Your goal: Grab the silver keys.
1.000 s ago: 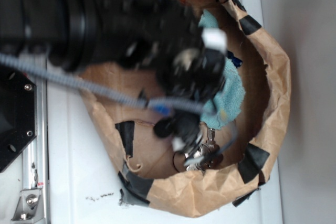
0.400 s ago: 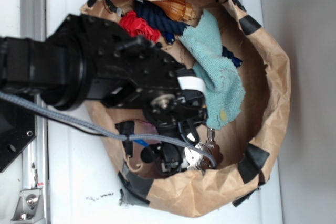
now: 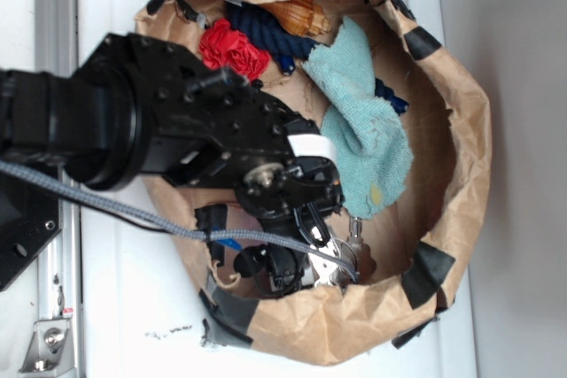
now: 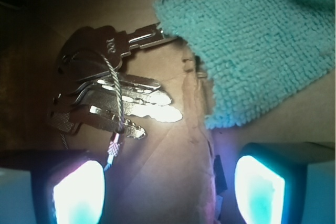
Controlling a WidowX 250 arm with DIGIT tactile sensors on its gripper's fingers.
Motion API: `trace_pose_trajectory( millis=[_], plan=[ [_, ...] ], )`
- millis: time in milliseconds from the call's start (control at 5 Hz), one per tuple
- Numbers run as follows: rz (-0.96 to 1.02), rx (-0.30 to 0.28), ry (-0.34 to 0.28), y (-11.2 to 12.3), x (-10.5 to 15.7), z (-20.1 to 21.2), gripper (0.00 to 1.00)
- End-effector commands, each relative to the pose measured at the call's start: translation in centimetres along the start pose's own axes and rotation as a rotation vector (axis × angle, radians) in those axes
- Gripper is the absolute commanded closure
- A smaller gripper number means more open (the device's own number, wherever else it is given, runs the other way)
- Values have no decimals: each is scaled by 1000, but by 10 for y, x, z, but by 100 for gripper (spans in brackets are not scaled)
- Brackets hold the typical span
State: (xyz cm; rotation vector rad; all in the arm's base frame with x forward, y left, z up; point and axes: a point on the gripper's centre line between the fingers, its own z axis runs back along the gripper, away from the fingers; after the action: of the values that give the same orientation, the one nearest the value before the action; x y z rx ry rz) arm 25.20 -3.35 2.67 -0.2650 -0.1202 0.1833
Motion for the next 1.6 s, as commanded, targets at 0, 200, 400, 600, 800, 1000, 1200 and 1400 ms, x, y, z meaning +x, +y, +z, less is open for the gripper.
trace_pose_trajectory(
  millis=[0,200,400,600,800,1000,1200,1400],
  plan=[
    [-6,-36,-13,-10,-11,11,0],
    [11,-75,-37,-11,-6,26,0],
    [32,-108,-59,-14,-1,32,0],
    [31,-86,-78,-15,4,25,0],
    [51,-83,-103,-16,13,20,0],
    [61,-85,-87,-16,19,8,0],
    [49,-85,-42,-22,21,-7,0],
    [51,-82,-21,-24,20,-16,0]
  ],
)
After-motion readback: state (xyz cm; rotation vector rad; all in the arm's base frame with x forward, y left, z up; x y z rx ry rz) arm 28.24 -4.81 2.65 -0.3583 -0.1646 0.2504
